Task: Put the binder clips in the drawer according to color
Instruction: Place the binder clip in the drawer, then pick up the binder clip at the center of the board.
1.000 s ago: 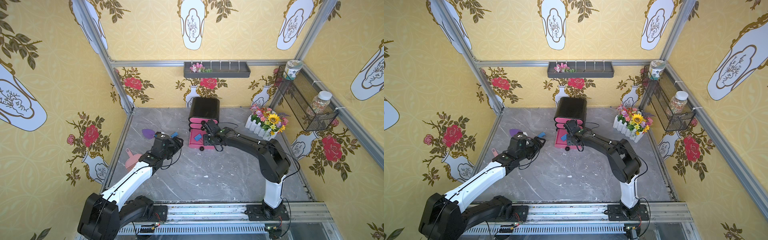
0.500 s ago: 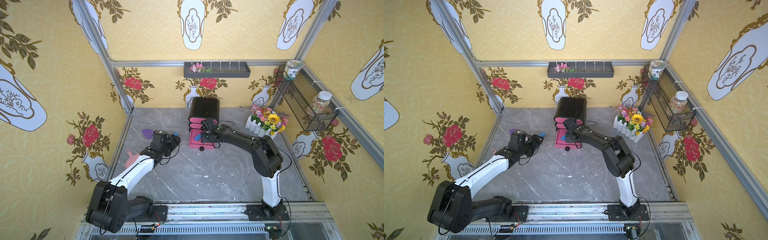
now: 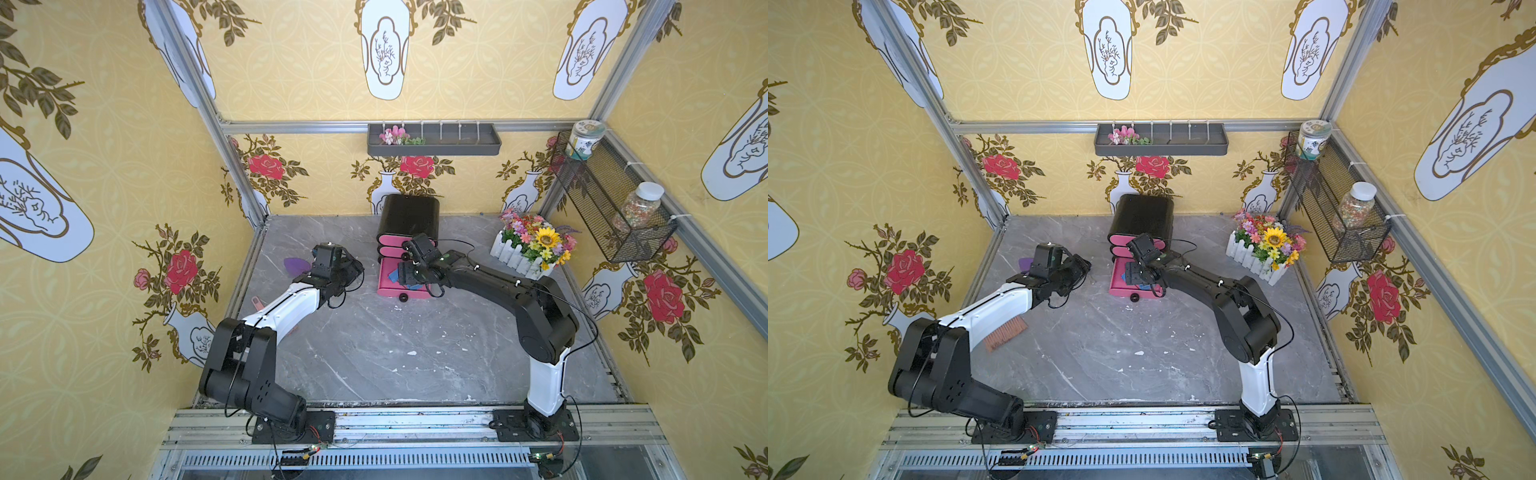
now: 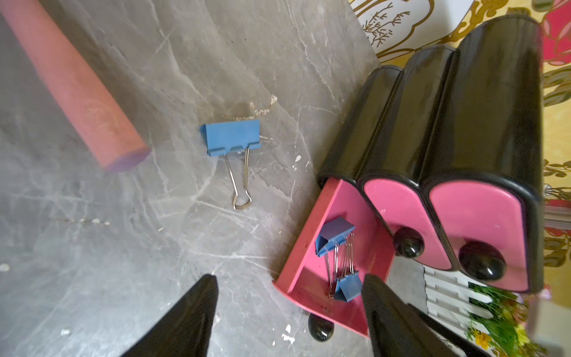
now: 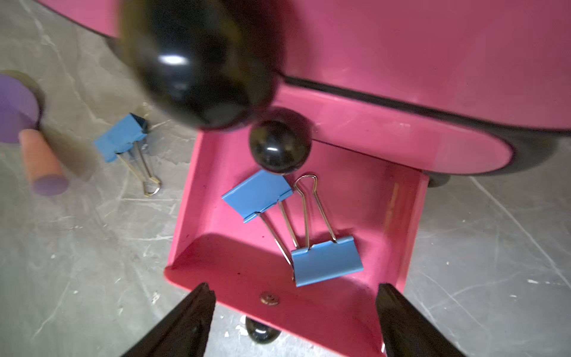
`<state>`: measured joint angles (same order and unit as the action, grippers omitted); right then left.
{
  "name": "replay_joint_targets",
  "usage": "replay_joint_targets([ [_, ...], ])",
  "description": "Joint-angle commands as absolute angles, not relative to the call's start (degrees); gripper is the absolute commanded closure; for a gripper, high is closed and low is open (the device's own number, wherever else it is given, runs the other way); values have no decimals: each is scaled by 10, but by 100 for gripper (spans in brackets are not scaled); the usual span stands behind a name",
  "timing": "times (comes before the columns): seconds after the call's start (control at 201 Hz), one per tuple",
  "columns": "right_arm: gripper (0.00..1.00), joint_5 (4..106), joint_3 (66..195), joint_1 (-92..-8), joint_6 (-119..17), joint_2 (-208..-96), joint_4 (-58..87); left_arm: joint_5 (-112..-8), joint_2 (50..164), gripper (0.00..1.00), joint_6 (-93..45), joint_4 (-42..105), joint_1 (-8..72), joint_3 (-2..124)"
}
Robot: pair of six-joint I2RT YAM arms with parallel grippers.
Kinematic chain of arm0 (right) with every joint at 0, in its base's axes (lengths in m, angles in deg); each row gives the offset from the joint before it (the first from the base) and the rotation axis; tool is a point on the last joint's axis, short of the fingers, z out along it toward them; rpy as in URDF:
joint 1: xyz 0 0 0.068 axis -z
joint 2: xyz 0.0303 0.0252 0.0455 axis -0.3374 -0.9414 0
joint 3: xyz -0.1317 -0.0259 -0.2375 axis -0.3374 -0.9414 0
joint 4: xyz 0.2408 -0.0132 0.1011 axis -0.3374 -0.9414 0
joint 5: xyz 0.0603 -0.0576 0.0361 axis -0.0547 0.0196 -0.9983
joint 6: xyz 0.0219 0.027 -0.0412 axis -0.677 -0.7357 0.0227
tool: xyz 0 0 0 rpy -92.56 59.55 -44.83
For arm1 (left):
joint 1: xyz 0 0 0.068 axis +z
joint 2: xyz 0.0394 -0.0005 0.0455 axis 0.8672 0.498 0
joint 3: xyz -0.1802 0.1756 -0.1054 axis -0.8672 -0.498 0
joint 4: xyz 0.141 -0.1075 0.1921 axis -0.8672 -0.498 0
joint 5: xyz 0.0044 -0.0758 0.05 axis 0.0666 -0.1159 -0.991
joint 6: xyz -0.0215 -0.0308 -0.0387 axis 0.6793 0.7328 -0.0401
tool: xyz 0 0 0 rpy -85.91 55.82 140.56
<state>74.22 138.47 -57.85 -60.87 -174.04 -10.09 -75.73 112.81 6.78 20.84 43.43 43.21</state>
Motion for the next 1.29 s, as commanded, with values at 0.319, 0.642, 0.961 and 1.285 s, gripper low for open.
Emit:
replay_joint_targets([
  [0.319,6,780,1309,-629,-569,-1602,-86,-840,1348,24,36,39,435,658],
  [0.642,3,772,1257,-633,-576,-1523,-80,-871,1440,22,19,-22,435,738],
  [0.961,2,768,1226,-633,-588,-1495,-71,-892,1452,18,3,-45,439,764],
  [1.285,2,762,1218,-632,-601,-1498,-62,-901,1473,19,-40,-57,444,789],
])
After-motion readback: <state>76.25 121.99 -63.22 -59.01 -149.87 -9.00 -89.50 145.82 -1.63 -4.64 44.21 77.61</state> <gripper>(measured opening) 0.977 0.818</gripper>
